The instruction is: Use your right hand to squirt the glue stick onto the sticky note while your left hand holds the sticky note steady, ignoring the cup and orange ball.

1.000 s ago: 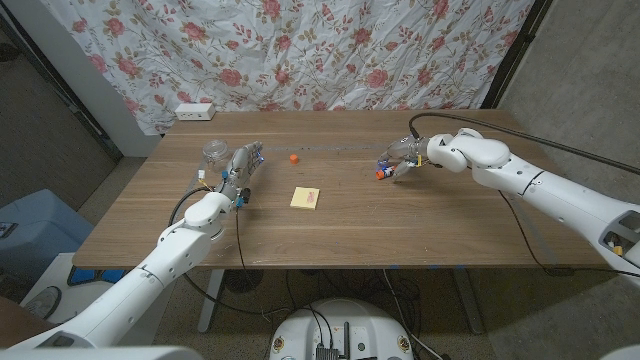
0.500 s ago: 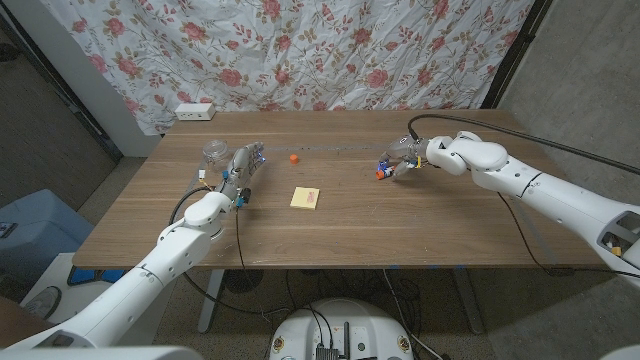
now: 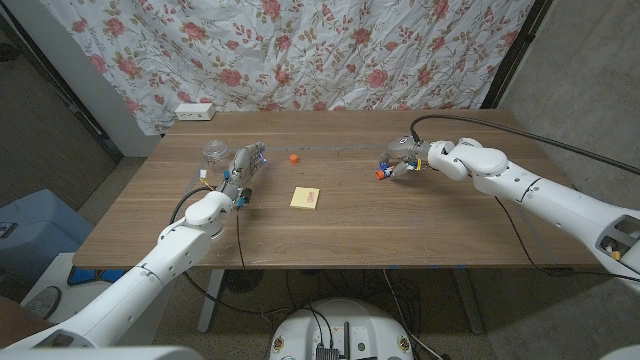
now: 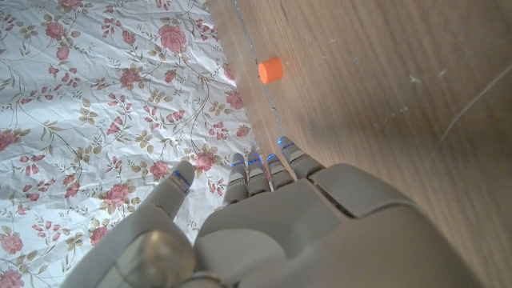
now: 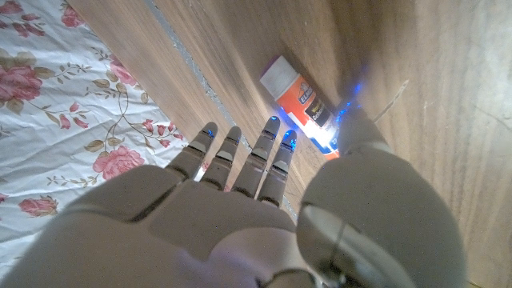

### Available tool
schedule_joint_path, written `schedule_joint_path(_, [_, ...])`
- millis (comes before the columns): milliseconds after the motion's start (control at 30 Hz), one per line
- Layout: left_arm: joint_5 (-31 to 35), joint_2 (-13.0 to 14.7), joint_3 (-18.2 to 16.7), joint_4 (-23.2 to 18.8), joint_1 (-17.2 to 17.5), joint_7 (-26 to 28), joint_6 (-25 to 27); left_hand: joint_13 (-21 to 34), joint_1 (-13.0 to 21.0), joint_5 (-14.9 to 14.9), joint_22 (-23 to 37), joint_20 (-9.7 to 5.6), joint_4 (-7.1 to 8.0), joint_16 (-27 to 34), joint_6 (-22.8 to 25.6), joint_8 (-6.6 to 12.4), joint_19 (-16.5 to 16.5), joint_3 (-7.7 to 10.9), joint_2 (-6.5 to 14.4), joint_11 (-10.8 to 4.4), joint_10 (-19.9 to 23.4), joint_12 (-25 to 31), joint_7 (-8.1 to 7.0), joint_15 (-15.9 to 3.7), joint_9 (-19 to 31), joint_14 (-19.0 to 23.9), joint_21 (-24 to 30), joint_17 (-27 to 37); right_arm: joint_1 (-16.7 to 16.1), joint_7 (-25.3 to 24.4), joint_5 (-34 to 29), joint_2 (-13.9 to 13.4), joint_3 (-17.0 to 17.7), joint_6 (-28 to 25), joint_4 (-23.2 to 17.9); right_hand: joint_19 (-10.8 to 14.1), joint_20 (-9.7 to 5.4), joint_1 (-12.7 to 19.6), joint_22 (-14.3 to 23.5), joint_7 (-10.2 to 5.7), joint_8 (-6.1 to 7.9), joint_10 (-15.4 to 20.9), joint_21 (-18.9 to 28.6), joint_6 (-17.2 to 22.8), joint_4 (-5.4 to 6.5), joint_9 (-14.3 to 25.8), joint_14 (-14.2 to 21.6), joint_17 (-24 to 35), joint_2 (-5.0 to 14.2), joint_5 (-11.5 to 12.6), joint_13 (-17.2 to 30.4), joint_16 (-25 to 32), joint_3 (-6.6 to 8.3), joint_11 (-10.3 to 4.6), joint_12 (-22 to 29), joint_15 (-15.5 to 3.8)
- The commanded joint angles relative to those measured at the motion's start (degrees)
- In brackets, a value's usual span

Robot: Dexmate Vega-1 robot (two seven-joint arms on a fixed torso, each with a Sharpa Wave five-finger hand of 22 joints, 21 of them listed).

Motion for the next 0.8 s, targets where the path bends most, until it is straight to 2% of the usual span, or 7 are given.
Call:
schedule_joint_path(33, [-0.09, 0.08, 0.24, -0.43, -0.25, 0.27, 0.83, 0.25, 0.11, 0.02, 0.19, 0.11, 0.34, 0.06, 0.52, -0.01, 0.03, 0.37, 5.01, -0.12, 0.75, 0.05, 0.11, 0.06, 0.23, 0.08, 0.31, 0.32, -0.18, -3.30, 1.06, 0.30, -0.30, 0.22, 1.78, 0.55, -0.41, 1.27, 0.18, -0.04, 0.58, 1.51, 0.13, 1.57, -0.12, 0.11, 0.71, 0.11, 0.53, 0.51, 0.20, 0.26, 0.02, -0.11, -0.12, -5.90])
schedule_joint_path(333, [-0.13, 0.07, 0.42, -0.59, -0.45, 0.42, 1.38, 0.26, 0.06, 0.01, 0.19, 0.07, 0.39, 0.04, 0.75, 0.02, -0.01, 0.37, 5.00, 0.04, 0.85, 0.05, 0.16, -0.01, 0.23, 0.00, 0.28, 0.32, -0.74, -5.24, 1.18, 0.18, -0.36, -0.56, 1.77, 1.36, -0.96, 3.61, 0.18, -0.03, 1.57, 4.80, 0.07, 4.54, 0.11, 0.21, 2.96, 0.40, 1.15, 0.49, 0.23, 0.80, -0.22, -0.20, -0.16, -6.93])
schedule_joint_path(600, [-0.29, 0.35, 0.23, -1.33, -0.04, 1.00, 2.03, 0.27, -0.04, 0.00, 0.20, 0.12, 0.52, -0.03, 1.41, 0.20, -0.28, 0.34, 4.98, 0.14, 1.09, 0.11, 0.14, 0.27, 0.24, -0.25, 0.18, 0.34, -0.98, -6.13, 1.10, -0.18, -0.43, -0.79, 1.63, 1.40, -0.86, 3.69, 0.18, -0.02, 1.85, 6.45, -0.04, 5.57, 0.42, 0.20, 3.31, 0.57, 1.26, 0.36, 0.23, 0.84, -0.66, -0.24, -0.10, -7.41])
schedule_joint_path(800, [-0.39, 0.28, 0.25, -1.48, 0.10, 1.12, 2.10, 0.28, -0.07, -0.01, 0.20, 0.11, 0.54, -0.02, 1.59, 0.20, -0.31, 0.33, 4.97, 0.07, 1.19, 0.12, 0.09, 0.34, 0.25, -0.30, 0.17, 0.33, -1.26, -7.96, 1.53, -0.45, -0.14, -0.24, 1.83, 2.01, -0.97, 4.59, 0.19, -0.01, 3.21, 10.60, -0.07, 9.88, 0.60, 0.25, 4.86, 0.75, 1.78, 0.11, 0.18, 1.04, -1.63, -0.31, -0.19, -8.09])
